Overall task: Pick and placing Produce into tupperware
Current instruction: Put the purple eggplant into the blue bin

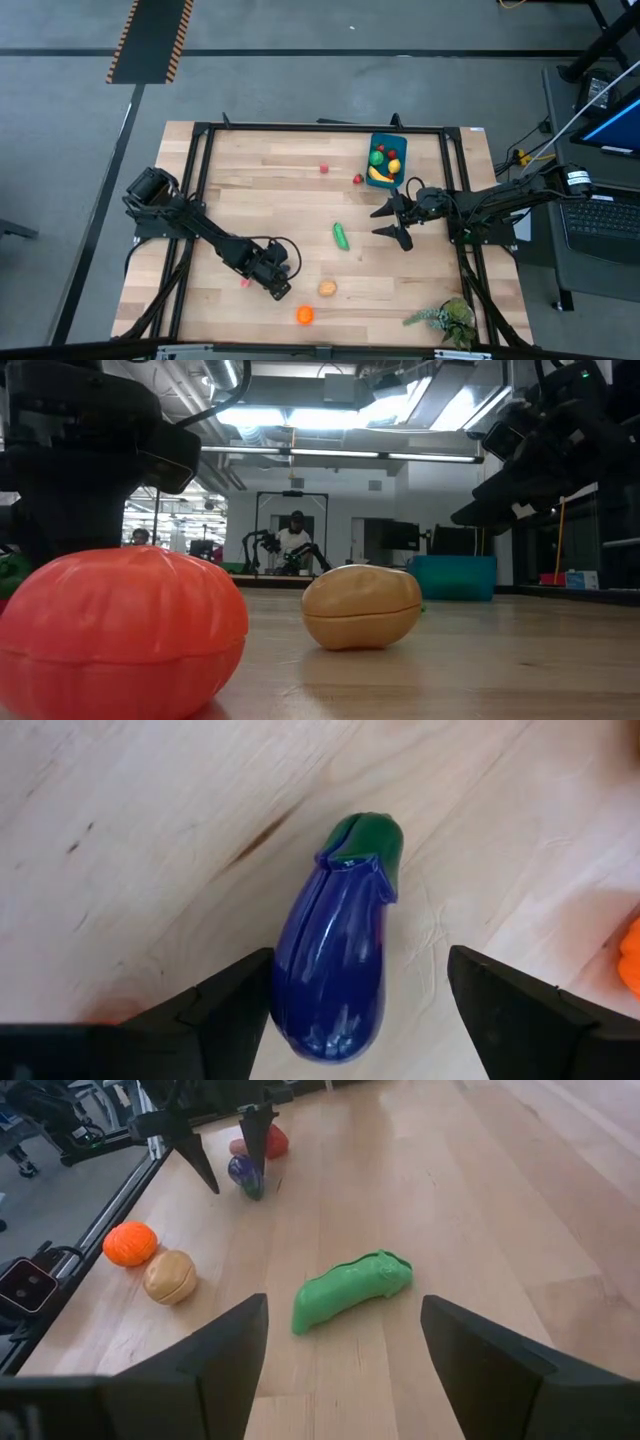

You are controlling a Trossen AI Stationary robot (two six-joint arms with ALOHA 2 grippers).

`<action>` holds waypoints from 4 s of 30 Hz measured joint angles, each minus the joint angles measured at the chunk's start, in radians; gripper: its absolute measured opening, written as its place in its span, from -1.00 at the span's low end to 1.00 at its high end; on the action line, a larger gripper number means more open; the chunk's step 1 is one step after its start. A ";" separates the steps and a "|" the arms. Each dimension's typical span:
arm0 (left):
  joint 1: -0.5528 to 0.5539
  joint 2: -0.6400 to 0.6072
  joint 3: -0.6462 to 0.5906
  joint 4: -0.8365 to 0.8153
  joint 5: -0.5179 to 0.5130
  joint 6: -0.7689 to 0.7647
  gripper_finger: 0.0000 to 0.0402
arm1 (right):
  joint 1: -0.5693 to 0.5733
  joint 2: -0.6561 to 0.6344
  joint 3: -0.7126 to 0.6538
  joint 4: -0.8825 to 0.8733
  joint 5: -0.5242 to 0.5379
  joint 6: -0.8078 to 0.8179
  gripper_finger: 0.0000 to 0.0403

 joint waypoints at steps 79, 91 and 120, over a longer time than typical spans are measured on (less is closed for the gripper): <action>0.084 -0.366 -0.009 0.115 -0.589 0.741 -0.54 | 0.000 -0.007 0.000 0.007 -0.081 -0.076 0.32; 0.325 -0.367 -0.257 0.842 -0.254 1.106 -0.54 | 0.000 -0.274 0.000 -0.089 0.044 -0.244 0.32; 0.684 0.062 -0.084 1.331 0.441 1.269 -0.54 | -0.056 -0.150 -0.012 0.182 0.186 -0.296 0.32</action>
